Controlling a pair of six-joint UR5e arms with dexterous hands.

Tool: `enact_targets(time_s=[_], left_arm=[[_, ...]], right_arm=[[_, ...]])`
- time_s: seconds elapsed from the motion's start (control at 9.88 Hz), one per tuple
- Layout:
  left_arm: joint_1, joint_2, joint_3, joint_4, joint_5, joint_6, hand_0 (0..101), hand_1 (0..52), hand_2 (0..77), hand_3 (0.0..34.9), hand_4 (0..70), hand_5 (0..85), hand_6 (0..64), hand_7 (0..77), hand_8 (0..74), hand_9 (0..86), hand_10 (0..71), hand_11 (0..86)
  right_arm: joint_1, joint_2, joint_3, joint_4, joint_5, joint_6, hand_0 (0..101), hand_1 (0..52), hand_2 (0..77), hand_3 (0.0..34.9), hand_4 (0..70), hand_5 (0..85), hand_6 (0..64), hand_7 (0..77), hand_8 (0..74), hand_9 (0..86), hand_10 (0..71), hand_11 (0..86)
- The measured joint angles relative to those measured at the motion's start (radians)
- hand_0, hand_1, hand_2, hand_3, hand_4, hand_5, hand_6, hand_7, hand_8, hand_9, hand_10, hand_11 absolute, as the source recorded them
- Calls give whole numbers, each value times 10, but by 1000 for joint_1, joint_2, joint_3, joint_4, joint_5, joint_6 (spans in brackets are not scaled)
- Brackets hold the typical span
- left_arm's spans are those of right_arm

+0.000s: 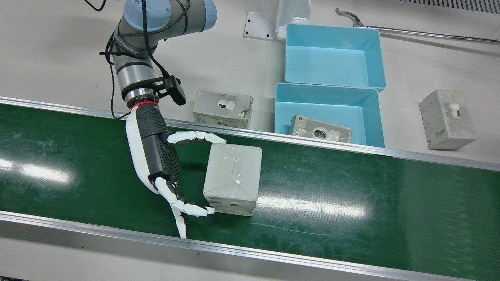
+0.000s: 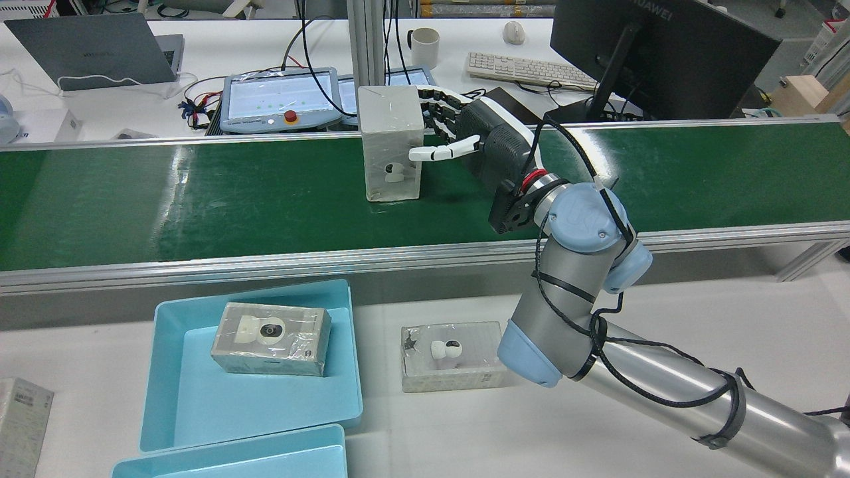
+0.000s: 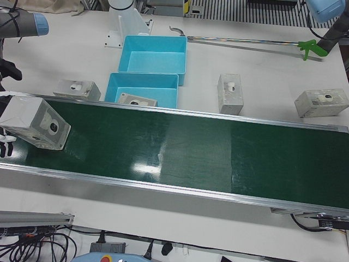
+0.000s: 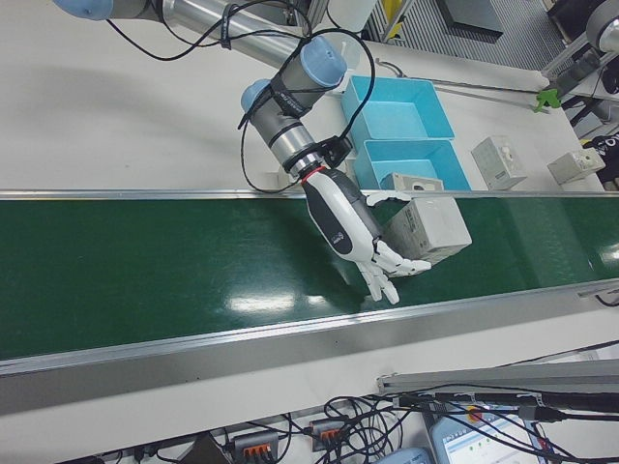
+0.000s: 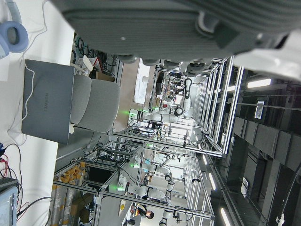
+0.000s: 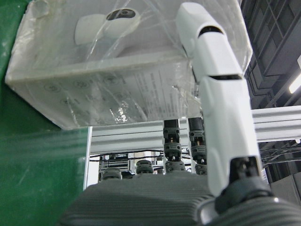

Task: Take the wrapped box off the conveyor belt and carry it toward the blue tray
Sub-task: 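Lower the right hand beside the wrapped box and close fingers around it, then lift the wrapped box off the belt and carry it over the blue tray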

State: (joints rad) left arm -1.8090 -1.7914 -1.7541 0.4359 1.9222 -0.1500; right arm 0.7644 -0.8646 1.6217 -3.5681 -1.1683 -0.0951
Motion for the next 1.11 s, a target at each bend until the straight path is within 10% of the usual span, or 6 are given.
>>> enact_targets(time_s=[0.51, 0.81, 1.01, 1.11], left_arm=[[0, 0, 0, 0, 0, 0, 0, 0, 5, 0, 0, 5, 0, 5, 5, 0, 5, 5], [0, 0, 0, 0, 0, 0, 0, 0, 11, 0, 0, 5, 0, 5, 5, 0, 0, 0], [0, 0, 0, 0, 0, 0, 0, 0, 5, 0, 0, 5, 0, 5, 5, 0, 5, 5], [0, 0, 0, 0, 0, 0, 0, 0, 11, 0, 0, 11, 0, 5, 5, 0, 5, 5]], right_arm=[[-20, 98, -89, 0, 8, -3, 540, 224, 218, 169, 180, 207, 87, 289, 16, 49, 0, 16], [-35, 110, -68, -29, 11, -3, 602, 207, 273, 200, 295, 295, 169, 376, 158, 185, 71, 16], [-37, 102, 13, -114, 30, -3, 606, 180, 289, 182, 333, 305, 202, 398, 251, 278, 136, 22], [-37, 100, 70, -151, 39, -5, 536, 71, 349, 91, 404, 316, 240, 442, 365, 365, 300, 218]])
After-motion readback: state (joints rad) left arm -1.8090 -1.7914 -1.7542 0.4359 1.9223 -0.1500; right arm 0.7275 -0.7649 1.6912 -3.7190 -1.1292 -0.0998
